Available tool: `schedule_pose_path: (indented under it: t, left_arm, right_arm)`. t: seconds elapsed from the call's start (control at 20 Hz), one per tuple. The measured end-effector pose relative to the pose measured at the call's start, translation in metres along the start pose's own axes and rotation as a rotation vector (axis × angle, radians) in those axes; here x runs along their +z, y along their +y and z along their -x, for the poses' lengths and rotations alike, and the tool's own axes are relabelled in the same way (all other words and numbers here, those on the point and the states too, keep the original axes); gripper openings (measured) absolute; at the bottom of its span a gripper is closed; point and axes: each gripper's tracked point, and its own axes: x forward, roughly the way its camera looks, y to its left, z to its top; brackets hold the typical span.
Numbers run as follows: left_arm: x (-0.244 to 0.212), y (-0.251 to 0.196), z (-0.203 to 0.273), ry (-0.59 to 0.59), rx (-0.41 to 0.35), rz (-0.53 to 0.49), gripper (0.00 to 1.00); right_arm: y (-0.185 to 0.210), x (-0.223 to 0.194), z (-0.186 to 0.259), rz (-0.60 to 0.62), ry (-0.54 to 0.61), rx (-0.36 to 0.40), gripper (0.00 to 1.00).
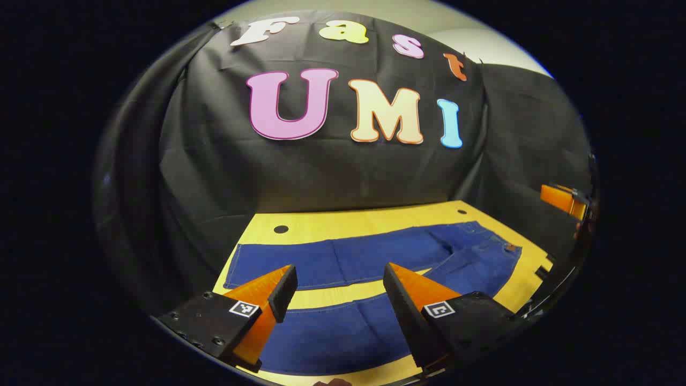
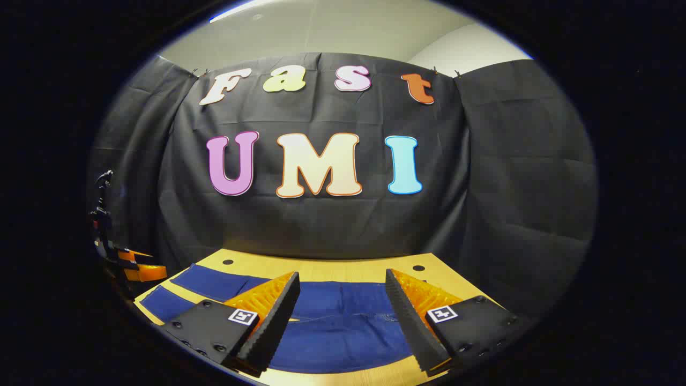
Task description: Grasp the waist and the cuffs of the jeans and fold them to make the two legs overlap; first hold the waist and fold one-third of the jeans toward the cuffs, then hold the cuffs and fold the remaining one-third in the same direction to finish folding.
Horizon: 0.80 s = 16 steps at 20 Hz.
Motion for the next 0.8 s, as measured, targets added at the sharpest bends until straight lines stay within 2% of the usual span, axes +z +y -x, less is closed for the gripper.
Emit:
schedule_pose_path:
  t: [0.2, 0.35, 0.45, 0.5, 0.55, 0.8]
  left_arm:
    - [-0.025, -0.005, 0.000, 0.065, -0.055, -0.071, 0.95]
    - [-0.049, -0.007, 0.003, 0.133, -0.123, -0.152, 0.96]
    - [-0.069, -0.002, 0.004, 0.199, -0.169, -0.233, 0.96]
    - [-0.083, 0.003, 0.003, 0.243, -0.187, -0.281, 1.00]
    - [-0.096, 0.005, 0.004, 0.286, -0.203, -0.317, 0.96]
    - [-0.148, 0.018, 0.027, 0.456, -0.344, -0.450, 0.96]
  right_arm:
    - [0.007, -0.017, -0.001, 0.018, 0.042, 0.008, 0.99]
    - [0.016, -0.030, 0.000, 0.037, 0.077, 0.029, 0.98]
    - [0.023, -0.036, 0.003, 0.040, 0.091, 0.047, 0.99]
    - [0.028, -0.039, 0.004, 0.044, 0.093, 0.057, 0.99]
    - [0.031, -0.041, 0.004, 0.050, 0.098, 0.065, 0.99]
    - [0.042, -0.057, 0.005, 0.044, 0.144, 0.103, 0.99]
